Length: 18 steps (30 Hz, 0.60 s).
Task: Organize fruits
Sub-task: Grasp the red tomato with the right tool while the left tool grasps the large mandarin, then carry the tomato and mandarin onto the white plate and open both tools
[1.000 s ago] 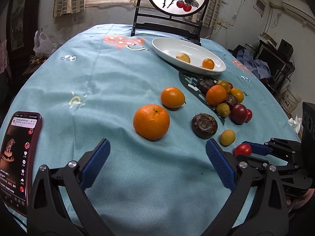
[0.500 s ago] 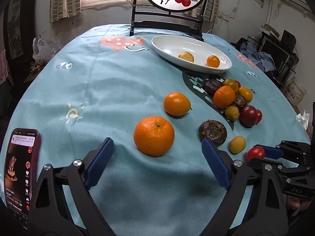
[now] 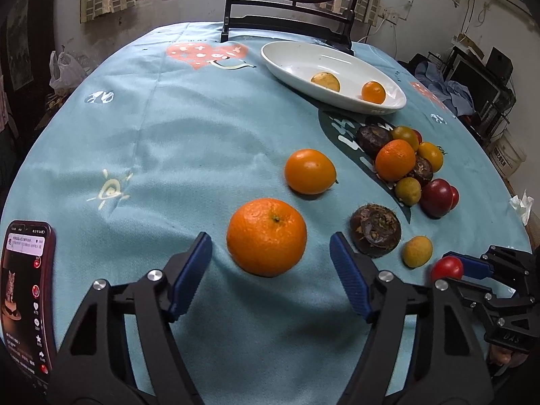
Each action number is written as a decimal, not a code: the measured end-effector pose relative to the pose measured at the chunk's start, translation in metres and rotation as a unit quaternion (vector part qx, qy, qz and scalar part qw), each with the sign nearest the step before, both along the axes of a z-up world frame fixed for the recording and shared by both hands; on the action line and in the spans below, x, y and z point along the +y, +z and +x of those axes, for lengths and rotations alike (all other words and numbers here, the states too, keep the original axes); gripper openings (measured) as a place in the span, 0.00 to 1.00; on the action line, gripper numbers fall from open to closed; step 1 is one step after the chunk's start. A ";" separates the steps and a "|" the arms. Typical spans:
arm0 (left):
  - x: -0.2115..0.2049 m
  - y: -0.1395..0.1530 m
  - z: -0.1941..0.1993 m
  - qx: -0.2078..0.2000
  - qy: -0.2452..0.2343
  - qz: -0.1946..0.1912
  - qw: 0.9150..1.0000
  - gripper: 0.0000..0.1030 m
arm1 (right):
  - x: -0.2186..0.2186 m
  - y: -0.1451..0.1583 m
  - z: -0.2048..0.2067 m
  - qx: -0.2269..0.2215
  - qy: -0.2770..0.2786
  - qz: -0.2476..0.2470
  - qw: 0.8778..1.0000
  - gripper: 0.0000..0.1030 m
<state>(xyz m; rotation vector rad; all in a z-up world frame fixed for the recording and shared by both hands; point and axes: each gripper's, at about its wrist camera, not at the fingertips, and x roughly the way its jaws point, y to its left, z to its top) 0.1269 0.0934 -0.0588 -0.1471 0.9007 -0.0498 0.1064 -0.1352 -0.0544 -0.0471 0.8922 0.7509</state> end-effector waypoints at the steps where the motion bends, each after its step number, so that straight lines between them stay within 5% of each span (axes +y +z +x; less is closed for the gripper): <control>1: 0.000 0.000 0.000 0.000 -0.001 0.001 1.000 0.69 | 0.000 0.000 0.000 0.000 0.000 0.000 1.000 0.29; 6: -0.002 0.000 0.006 0.005 -0.005 0.004 1.000 0.51 | 0.000 0.000 0.000 0.001 -0.001 -0.001 1.000 0.29; 18: -0.004 0.000 0.012 0.017 -0.006 0.018 1.000 0.44 | -0.002 0.003 0.001 0.003 0.013 0.013 1.000 0.29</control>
